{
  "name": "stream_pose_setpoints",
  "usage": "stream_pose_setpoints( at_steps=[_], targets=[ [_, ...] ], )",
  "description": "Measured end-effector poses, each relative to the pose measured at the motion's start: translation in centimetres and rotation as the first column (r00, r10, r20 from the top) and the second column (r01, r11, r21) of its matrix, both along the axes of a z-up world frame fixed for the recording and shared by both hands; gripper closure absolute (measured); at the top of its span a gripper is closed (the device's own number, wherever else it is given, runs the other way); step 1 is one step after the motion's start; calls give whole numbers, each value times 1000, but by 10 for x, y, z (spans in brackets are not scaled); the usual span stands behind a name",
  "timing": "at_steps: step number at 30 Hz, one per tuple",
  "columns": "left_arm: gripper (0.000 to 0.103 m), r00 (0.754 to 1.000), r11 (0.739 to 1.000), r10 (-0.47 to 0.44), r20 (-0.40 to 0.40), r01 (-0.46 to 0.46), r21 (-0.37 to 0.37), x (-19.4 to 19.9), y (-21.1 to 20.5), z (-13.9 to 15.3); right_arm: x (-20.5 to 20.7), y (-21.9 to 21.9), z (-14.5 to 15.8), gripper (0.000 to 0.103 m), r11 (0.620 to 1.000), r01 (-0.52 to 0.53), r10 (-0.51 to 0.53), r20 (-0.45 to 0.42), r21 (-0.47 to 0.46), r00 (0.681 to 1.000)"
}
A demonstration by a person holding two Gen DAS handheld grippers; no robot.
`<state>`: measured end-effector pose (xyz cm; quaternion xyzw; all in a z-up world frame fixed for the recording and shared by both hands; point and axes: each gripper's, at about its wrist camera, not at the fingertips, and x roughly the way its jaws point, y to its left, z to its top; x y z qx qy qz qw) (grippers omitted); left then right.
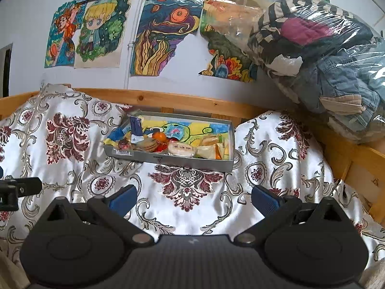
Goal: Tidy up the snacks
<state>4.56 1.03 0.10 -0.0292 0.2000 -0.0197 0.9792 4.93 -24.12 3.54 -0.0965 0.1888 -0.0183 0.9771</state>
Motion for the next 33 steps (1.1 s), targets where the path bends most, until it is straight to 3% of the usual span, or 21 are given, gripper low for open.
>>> stream_pose_setpoints(
  at_steps=[11, 33],
  targets=[
    [1, 999, 999, -11, -35, 12, 32, 3, -6, -4, -2, 8, -3, 0, 999, -15, 14, -14, -45, 1000],
    [1, 999, 1000, -1, -54, 2, 21, 3, -5, -6, 1, 4, -7, 0, 999, -2, 1, -39, -43, 999]
  ],
)
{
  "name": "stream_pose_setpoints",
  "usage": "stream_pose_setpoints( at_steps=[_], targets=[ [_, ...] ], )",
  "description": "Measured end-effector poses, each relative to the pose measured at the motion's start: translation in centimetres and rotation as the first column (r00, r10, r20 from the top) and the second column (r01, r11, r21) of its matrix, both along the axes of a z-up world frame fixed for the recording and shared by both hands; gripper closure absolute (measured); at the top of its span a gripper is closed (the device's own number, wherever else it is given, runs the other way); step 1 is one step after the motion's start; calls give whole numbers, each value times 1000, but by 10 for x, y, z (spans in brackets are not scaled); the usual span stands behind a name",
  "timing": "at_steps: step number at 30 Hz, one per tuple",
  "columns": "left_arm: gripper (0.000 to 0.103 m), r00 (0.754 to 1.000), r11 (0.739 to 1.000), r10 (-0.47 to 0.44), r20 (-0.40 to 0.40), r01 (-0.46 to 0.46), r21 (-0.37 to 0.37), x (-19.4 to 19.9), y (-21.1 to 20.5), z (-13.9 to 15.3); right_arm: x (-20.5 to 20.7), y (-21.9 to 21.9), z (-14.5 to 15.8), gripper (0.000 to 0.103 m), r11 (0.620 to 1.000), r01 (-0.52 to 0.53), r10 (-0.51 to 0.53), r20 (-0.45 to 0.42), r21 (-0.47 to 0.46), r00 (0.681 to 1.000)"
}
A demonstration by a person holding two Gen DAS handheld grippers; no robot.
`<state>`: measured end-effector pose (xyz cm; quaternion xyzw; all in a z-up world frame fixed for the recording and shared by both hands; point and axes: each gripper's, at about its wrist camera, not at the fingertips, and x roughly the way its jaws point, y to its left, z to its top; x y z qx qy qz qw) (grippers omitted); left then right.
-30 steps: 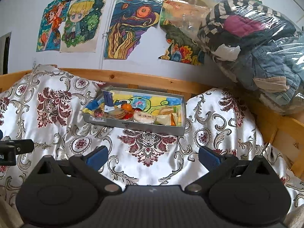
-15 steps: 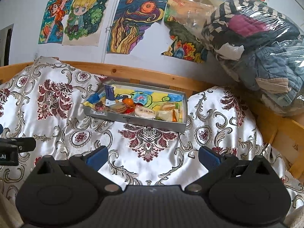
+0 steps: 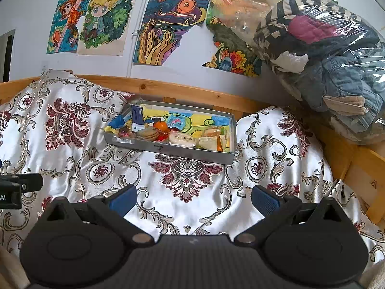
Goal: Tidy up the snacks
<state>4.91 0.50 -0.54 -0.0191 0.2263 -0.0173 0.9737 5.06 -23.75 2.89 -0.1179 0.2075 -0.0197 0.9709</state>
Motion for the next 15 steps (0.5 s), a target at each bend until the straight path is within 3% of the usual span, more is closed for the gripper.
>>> stream_pose_setpoints(
  at_steps=[15],
  targets=[
    [1, 1000, 1000, -1, -5, 1, 1, 1, 0, 0, 0, 0, 0, 0, 1000, 1, -1, -2, 0, 1000]
  ],
)
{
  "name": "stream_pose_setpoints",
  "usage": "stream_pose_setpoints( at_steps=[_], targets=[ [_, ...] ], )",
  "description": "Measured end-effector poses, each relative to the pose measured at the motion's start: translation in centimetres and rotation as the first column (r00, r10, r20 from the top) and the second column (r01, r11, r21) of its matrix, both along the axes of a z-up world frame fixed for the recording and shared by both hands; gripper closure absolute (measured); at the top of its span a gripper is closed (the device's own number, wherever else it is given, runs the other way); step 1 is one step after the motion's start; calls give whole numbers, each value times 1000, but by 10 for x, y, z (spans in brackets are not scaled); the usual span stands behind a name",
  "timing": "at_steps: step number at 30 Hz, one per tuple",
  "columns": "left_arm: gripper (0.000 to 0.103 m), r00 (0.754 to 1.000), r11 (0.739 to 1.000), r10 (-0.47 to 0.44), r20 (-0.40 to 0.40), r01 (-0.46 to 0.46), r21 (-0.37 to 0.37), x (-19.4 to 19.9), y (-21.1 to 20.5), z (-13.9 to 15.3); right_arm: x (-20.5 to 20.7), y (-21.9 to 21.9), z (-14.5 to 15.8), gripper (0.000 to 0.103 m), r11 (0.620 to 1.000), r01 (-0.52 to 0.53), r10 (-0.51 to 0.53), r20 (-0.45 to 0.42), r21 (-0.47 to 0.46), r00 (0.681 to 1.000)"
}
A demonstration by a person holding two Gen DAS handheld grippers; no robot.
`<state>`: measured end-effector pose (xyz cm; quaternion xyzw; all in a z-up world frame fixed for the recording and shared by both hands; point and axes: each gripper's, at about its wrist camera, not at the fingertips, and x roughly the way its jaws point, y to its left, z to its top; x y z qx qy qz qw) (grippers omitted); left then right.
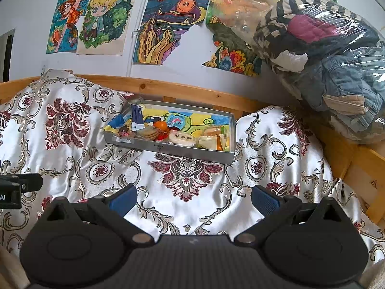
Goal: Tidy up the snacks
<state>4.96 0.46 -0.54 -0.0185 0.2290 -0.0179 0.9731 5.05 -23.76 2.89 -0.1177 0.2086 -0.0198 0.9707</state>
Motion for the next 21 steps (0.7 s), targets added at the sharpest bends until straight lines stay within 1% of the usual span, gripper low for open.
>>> stream_pose_setpoints(
  at_steps=[21],
  targets=[
    [1, 1000, 1000, 1, -3, -1, -6, 0, 1, 0, 0, 0, -2, 0, 1000, 5, -5, -14, -5, 1000]
  ],
)
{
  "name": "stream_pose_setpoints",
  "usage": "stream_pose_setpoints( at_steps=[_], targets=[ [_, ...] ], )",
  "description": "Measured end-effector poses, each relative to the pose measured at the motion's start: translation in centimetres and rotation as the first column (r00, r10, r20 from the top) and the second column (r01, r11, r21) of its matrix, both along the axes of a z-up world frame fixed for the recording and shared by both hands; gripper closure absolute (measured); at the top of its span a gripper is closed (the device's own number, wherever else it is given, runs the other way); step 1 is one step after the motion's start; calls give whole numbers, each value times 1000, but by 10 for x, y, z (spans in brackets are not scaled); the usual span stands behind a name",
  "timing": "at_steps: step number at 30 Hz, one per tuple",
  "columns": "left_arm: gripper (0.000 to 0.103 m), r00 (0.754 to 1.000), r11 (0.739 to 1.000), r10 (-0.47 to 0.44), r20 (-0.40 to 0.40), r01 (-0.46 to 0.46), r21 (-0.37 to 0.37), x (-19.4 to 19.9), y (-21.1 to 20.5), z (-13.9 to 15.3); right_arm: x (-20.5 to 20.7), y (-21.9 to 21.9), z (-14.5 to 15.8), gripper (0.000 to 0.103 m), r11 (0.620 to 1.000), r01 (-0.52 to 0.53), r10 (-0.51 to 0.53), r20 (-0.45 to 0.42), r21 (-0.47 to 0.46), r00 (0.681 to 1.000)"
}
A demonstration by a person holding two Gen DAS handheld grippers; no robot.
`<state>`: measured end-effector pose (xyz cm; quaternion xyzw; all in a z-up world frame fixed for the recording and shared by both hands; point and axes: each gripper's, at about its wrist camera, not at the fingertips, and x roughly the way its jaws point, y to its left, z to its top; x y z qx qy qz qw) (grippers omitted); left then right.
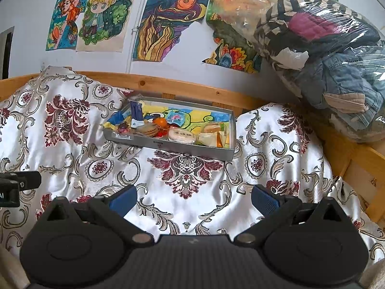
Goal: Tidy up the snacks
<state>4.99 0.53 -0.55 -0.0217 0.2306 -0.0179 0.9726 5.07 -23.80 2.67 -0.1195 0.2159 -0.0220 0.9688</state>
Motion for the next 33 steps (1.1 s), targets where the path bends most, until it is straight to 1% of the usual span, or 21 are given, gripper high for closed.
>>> stream_pose_setpoints(
  at_steps=[30, 33],
  targets=[
    [1, 1000, 1000, -2, -3, 2, -5, 0, -1, 0, 0, 1, 0, 0, 1000, -4, 4, -11, 6, 1000],
    [1, 1000, 1000, -6, 2, 6, -19, -1, 1, 1, -1, 2, 0, 0, 1000, -7, 7, -11, 6, 1000]
  ],
)
